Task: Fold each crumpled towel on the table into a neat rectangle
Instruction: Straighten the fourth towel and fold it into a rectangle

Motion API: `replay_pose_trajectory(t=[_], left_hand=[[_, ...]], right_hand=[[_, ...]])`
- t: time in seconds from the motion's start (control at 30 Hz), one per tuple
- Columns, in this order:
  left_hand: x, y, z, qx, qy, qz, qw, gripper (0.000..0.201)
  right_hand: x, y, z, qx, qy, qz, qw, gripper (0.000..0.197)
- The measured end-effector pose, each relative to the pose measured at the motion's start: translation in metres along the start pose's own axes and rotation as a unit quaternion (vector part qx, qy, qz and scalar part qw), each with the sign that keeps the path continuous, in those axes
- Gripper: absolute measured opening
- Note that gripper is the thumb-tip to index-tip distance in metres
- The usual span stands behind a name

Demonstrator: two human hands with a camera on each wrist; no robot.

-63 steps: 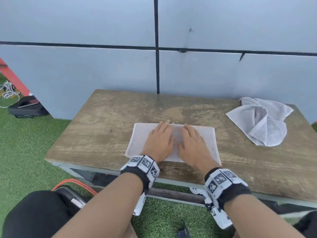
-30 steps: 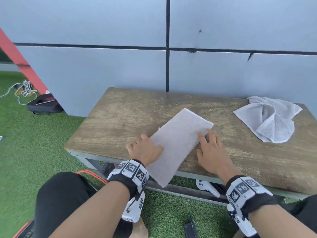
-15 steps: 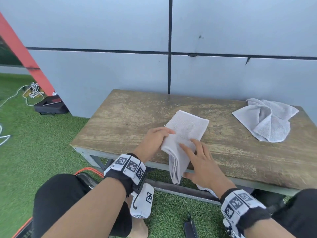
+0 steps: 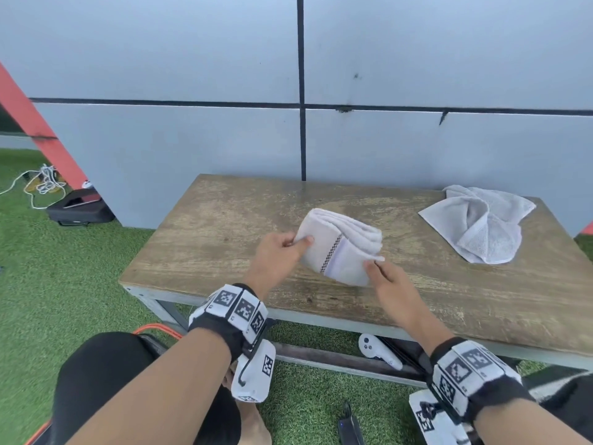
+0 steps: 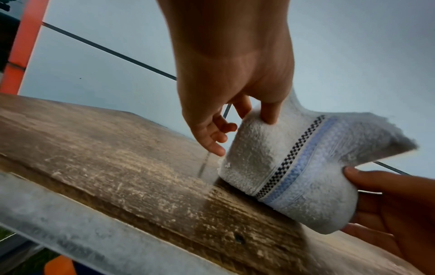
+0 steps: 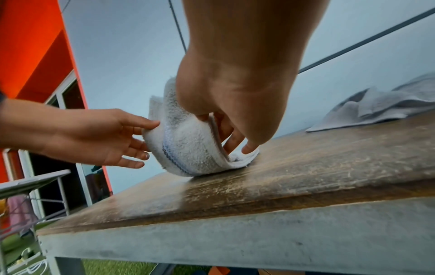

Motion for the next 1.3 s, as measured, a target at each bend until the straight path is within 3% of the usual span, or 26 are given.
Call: replay_pose_trajectory(t=[0.1,0.2,0.37,0.47,0.57,0.7,0.9,1.1,1.3], left_hand=[[0.000,0.002,0.004,0.026,-0.018,0.024,0.999,0.044],[-0.014,0.000,0.017,-0.015,-0.032,0.020,0.999,0.042],[-0.042,0.002,0.029,-0.042,-0.091,-0.013,0.995,0.039],[-0.046,0.003,0.027,-0.019,-0.081,-0.021,0.996,0.039],[-0.040,0.001,0.024,0.007,-0.038,-0.008,0.999,0.041],[-0.042,-0.009,0.024,0.023,-0.004,-0.027,0.999,0.023],[-0.051,-0.028,0.017,0.073,0.016,-0.044,0.996,0.022],[-0.057,-0.039,0.017,0.080,-0.070,-0.095,0.990,0.025],[-0.053,-0.056,0.023,0.041,-0.072,-0.112,0.990,0.027]], right_hand=[[0.009,-0.001,-0.002,0.013,-0.034,0.016,0.999,0.045],[0.017,-0.001,0.006,-0.008,-0.039,0.032,0.999,0.054],[0.020,0.004,0.020,-0.052,-0.046,0.058,0.996,0.031],[0.025,0.002,0.014,-0.026,-0.032,0.065,0.997,0.023],[0.030,-0.003,0.009,0.002,-0.102,0.083,0.991,0.025],[0.027,-0.014,0.001,0.036,-0.133,0.074,0.988,0.024],[0.012,-0.021,-0.008,0.056,-0.096,0.016,0.994,0.005],[0.022,-0.028,-0.031,0.155,0.124,0.013,0.980,0.007],[0.003,-0.030,-0.020,0.116,0.124,-0.074,0.983,0.004]])
Point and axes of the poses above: each hand's wrist, its own y-axis away from the middle knuckle, its own z-axis out of the palm, x = y × z, the point moved 9 cm from there along -y, towards the middle knuckle, and after that the axes turned 10 degrees about -x, right-handed, at the moved point
